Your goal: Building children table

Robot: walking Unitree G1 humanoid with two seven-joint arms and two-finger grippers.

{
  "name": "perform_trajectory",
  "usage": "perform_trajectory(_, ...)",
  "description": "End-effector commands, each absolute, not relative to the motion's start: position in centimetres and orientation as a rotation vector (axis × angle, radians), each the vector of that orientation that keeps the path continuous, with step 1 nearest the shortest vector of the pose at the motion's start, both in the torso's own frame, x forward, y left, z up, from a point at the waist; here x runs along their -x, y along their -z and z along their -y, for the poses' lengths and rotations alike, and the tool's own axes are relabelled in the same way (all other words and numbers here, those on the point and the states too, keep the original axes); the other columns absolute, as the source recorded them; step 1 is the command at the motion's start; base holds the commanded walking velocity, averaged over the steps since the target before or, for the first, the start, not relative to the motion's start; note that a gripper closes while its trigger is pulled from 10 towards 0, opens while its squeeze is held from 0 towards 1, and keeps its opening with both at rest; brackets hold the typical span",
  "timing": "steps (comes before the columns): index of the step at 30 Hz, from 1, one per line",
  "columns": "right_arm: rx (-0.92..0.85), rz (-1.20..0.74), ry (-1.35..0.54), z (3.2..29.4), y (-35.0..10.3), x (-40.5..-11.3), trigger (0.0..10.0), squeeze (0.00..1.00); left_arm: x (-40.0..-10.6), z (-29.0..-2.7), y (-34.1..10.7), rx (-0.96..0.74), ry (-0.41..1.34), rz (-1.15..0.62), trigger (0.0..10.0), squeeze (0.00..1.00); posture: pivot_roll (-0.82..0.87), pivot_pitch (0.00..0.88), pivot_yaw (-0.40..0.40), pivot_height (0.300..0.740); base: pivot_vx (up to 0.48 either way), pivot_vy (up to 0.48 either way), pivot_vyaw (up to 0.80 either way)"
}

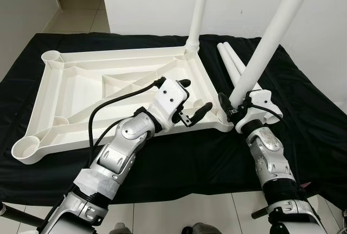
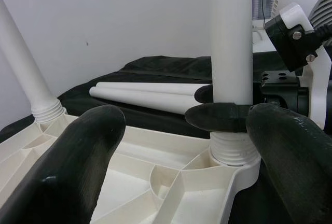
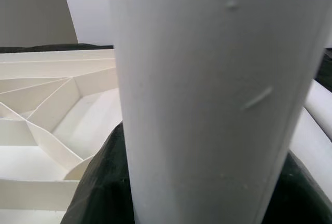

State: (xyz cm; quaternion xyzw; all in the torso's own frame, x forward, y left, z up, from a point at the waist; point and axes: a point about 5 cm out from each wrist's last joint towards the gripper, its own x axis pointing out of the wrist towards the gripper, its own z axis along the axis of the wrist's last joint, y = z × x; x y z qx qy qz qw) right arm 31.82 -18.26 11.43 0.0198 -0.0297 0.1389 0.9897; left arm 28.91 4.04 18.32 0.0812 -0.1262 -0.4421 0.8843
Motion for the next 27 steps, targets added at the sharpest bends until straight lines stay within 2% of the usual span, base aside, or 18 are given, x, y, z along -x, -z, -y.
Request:
perform_trajectory(1, -0.098, -0.181, -0.254, 18.2, -6.4, -30.1, 10.0, 0.00, -28.6, -3.9, -18.4, -0.191, 0.997, 0.260, 10.0, 0.00, 0.05, 0.000, -0.007, 0.740, 0.000, 0.000, 0.00)
perform_trajectory(9, -0.071, -0.146, -0.253, 18.1, -6.1, -29.4, 10.0, 0.00, -28.5, -3.8, -18.4, -0.191, 1.000, 0.261, 10.0, 0.00, 0.05, 0.000, -0.009, 0.740, 0.000, 0.000, 0.00)
perform_trajectory(11, 0.061, -0.108, -0.308, 17.5, -5.9, -28.7, 10.0, 0.00, -28.5, -3.9, -18.5, -0.191, 1.000, 0.262, 10.0, 0.00, 0.05, 0.000, -0.007, 0.740, 0.000, 0.000, 0.00)
perform_trajectory(14, 0.128, -0.090, -0.357, 17.1, -5.8, -28.2, 10.0, 0.00, -28.4, -3.9, -18.5, -0.190, 1.001, 0.262, 10.0, 0.00, 0.05, 0.000, -0.005, 0.740, 0.000, 0.000, 0.00)
perform_trajectory(24, 0.165, -0.082, -0.419, 16.9, -5.7, -27.6, 10.0, 0.00, -28.4, -3.8, -18.5, -0.190, 1.005, 0.261, 10.0, 0.00, 0.04, 0.001, -0.003, 0.740, 0.000, 0.000, 0.00)
perform_trajectory(27, 0.110, -0.100, -0.413, 17.2, -5.5, -27.6, 10.0, 0.00, -28.3, -3.8, -18.5, -0.189, 1.005, 0.260, 10.0, 0.00, 0.04, 0.007, -0.003, 0.740, 0.000, 0.000, 0.00)
